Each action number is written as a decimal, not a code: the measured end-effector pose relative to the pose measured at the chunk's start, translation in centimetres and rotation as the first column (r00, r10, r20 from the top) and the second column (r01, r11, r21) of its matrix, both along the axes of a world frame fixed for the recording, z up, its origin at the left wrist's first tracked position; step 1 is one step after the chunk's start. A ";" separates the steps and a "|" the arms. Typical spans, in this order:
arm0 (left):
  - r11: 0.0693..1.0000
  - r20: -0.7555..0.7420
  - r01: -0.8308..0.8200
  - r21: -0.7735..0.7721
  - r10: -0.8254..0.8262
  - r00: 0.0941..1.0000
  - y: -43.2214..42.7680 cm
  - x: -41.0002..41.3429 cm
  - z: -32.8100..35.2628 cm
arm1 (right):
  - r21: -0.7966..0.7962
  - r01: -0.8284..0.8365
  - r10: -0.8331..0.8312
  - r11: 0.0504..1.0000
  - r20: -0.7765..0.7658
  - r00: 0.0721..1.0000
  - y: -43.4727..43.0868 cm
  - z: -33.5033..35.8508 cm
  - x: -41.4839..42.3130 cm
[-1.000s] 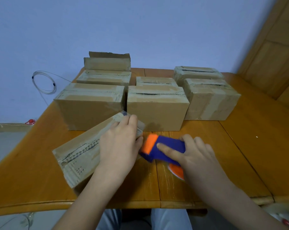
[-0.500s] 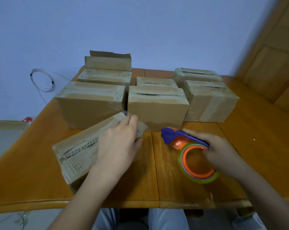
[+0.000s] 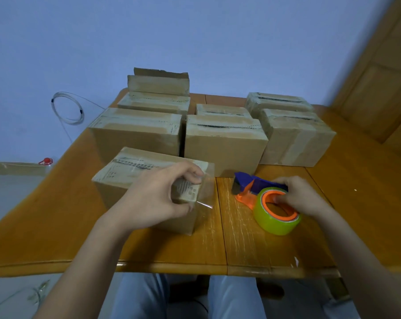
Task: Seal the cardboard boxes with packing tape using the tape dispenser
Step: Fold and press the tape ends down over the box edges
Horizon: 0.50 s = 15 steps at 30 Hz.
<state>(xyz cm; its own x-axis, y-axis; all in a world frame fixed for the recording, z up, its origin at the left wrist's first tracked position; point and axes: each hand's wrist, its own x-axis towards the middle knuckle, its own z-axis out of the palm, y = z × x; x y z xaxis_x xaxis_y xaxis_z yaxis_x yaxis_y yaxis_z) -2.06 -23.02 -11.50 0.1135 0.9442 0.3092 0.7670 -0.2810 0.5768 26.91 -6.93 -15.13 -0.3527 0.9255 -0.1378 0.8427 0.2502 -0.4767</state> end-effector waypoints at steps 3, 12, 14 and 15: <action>0.999 0.001 0.047 0.002 -0.047 0.999 0.2 -0.3 -0.1 | 0.273 0.073 -0.087 0.959 0.040 0.995 -0.3 -1.2 -0.3; 0.997 -0.055 0.080 0.021 -0.079 0.995 0.4 -1.0 -0.4 | 0.605 0.114 0.117 0.788 -0.328 0.937 -7.0 0.4 -5.4; 0.998 -0.053 0.058 0.025 -0.056 0.997 0.4 -1.1 -0.6 | 0.565 0.050 0.277 0.824 -0.478 0.834 -8.7 0.3 -7.6; 0.997 -0.056 0.064 0.038 -0.062 0.997 0.5 -1.2 -0.6 | 0.566 0.009 0.341 0.825 -0.509 0.790 -9.2 -0.2 -8.6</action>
<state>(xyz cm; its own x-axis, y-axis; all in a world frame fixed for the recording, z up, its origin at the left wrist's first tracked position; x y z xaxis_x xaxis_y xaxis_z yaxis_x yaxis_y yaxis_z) -3.21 -22.52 -12.09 0.1900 0.9219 0.3376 0.7773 -0.3513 0.5219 18.33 -16.08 -15.37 -0.3552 0.7049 0.6140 0.3755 0.7091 -0.5968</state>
